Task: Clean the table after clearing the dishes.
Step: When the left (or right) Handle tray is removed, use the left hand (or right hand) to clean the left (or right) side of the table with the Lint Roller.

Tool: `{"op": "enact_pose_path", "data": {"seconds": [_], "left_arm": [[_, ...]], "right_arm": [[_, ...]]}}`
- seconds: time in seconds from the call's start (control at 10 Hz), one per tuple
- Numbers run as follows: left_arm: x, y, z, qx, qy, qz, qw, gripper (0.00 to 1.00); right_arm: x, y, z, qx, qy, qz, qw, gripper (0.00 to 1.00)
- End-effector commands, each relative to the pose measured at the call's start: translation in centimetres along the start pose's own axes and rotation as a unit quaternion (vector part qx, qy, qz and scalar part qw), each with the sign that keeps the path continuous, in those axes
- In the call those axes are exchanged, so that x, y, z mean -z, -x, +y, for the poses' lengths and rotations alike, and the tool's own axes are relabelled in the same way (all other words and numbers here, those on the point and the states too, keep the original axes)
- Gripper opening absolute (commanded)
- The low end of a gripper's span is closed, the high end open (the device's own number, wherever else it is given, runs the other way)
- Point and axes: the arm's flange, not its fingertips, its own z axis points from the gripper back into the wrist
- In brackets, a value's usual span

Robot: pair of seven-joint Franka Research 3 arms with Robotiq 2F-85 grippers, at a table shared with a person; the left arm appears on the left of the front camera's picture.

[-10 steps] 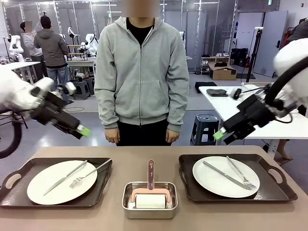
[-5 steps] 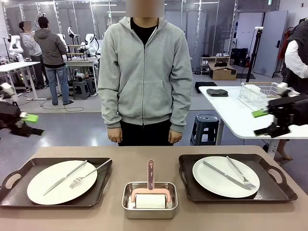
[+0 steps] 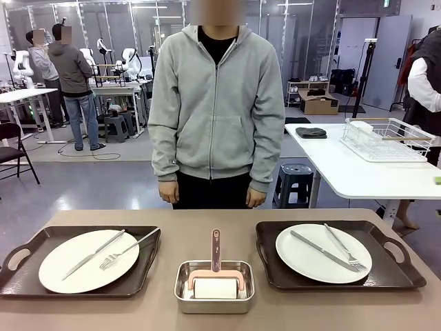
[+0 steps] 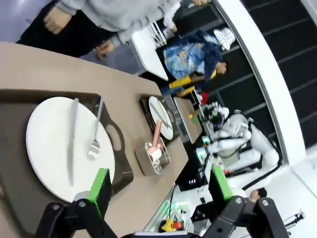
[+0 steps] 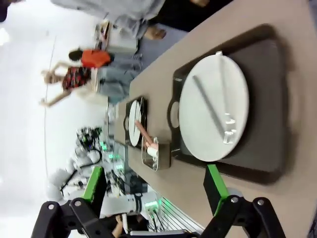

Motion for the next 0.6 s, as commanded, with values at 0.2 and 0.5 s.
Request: {"op": "enact_pose_path", "data": {"seconds": [0.2, 0.5], "left_arm": [[-1.9, 0.8, 0.1, -0.032, -0.003, -0.054, 0.998, 1.00], [-2.2, 1.1, 0.2, -0.018, -0.022, -0.034, 0.999, 1.00]], "right_arm": [[-2.3, 0.8, -2.1, 0.024, -0.009, -0.044, 0.999, 1.00], [-1.2, 0.3, -2.1, 0.018, 0.007, -0.026, 0.999, 1.00]]}}
